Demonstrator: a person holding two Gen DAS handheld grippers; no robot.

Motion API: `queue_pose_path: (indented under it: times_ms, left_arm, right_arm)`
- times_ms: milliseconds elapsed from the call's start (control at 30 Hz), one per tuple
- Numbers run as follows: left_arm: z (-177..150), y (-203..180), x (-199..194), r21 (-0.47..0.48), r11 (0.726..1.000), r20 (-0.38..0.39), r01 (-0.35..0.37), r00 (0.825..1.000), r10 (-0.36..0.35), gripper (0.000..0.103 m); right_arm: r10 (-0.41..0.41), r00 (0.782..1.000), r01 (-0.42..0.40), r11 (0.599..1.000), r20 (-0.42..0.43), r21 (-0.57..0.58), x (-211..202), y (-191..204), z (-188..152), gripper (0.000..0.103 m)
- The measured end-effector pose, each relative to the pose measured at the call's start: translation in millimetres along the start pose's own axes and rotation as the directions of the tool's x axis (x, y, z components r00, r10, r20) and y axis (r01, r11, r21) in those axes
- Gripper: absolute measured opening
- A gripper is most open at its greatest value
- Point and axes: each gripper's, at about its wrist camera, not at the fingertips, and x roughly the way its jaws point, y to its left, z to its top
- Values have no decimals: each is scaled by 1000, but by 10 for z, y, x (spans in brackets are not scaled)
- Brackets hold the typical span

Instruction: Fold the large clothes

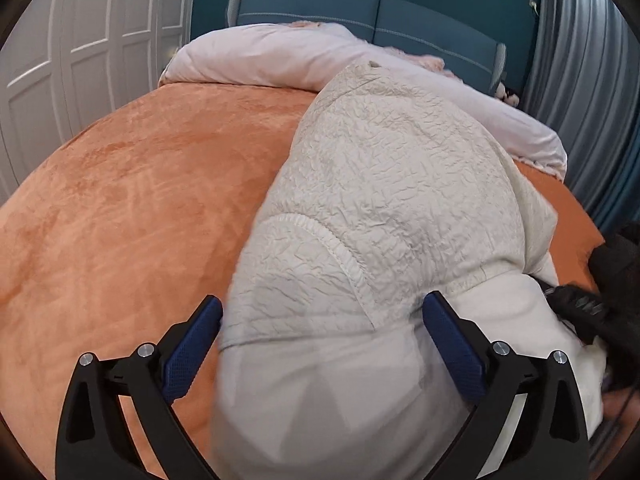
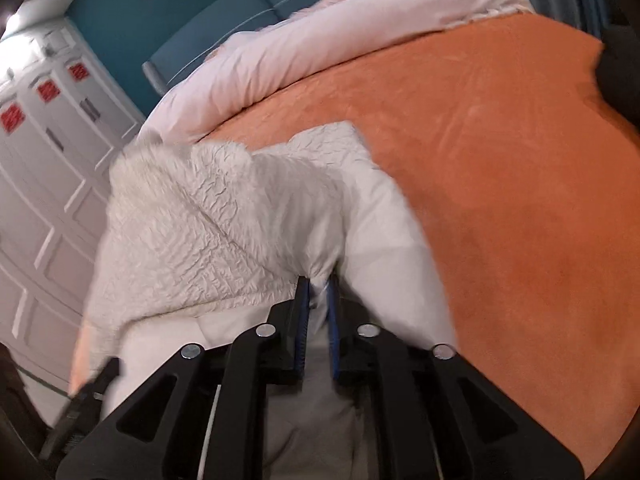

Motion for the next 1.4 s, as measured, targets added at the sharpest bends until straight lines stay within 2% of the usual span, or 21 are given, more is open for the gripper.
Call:
queue_pose_path:
  times_ms: [67, 167, 233, 267, 300, 333, 367, 400, 433, 500, 567, 633, 700, 800, 967, 1033, 1067, 1233, 1400]
  left_arm:
    - [-3, 54, -277, 25, 1000, 18, -14, 1000, 13, 96]
    - [-125, 185, -580, 34, 999, 14, 0, 1000, 0, 96]
    - [-240, 254, -638, 25, 1000, -28, -13, 1000, 13, 96]
    - [-304, 288, -644, 14, 1000, -51, -20, 998, 21, 96]
    - [-342, 310, -643, 8, 1000, -62, -26, 998, 27, 96]
    - [-384, 335, -638, 2, 999, -72, -42, 996, 42, 96]
    - [-416, 353, -629, -2, 998, -82, -57, 995, 57, 96]
    - [-447, 365, -621, -5, 997, -98, -72, 993, 71, 96]
    - [-457, 366, -616, -4, 997, -104, -77, 992, 76, 96]
    - [-471, 382, -612, 1, 996, -110, -91, 990, 91, 96]
    - [-479, 384, -603, 13, 995, -110, -104, 988, 105, 96]
    - [-498, 393, -568, 20, 994, -114, -107, 988, 109, 97]
    - [-516, 395, -532, 21, 994, -122, -103, 987, 105, 98]
    - [-559, 380, -494, 34, 995, -128, -98, 986, 102, 98]
    - [-558, 414, -496, 28, 994, -136, -110, 984, 112, 98]
    - [-524, 439, -518, 6, 995, -147, -101, 984, 101, 98]
    - [-503, 444, -546, -7, 996, -147, -94, 985, 92, 97]
    - [-223, 544, -761, -93, 996, -76, -14, 997, 7, 96]
    - [365, 434, -718, -125, 991, -2, 40, 999, -40, 96]
  right_arm:
    - [38, 999, -38, 999, 35, 3, -378, 76, -57, 30]
    - [99, 994, -95, 992, 47, -88, -907, 216, -323, 54]
    - [101, 995, -97, 987, 24, -130, -970, 267, -477, 63]
    - [85, 996, -82, 985, 16, -149, -949, 303, -530, 69]
    - [44, 999, -41, 985, 14, -165, -902, 318, -586, 69]
    - [4, 1000, -3, 986, 4, -166, -779, 363, -610, 69]
    - [-10, 1000, 7, 987, -19, -160, -684, 356, -634, 65]
    - [-11, 999, 5, 988, -43, -156, -609, 324, -662, 34]
    - [-2, 997, -10, 989, -78, -151, -525, 335, -685, 22]
    - [32, 999, -36, 990, -35, -137, -686, 341, -720, 9]
    - [86, 996, -81, 990, 38, -112, -982, 308, -765, 5]
    - [91, 994, -86, 992, 60, -89, -1121, 226, -858, 3]
    - [30, 999, -31, 996, -12, -88, -930, 96, -1031, 3]
    - [39, 995, -43, 998, -88, -46, -608, -82, -1223, 4]
    - [72, 994, -71, 997, -84, 7, -576, -195, -1236, 4]
    - [99, 992, -96, 995, -73, 38, -642, -291, -1208, 8]
    - [99, 993, -96, 994, -63, 48, -708, -360, -1209, 14]
    - [84, 992, -83, 996, 98, -18, -1284, -229, -928, 15]
    - [97, 977, -86, 994, 191, -65, -1370, 123, -183, 15]
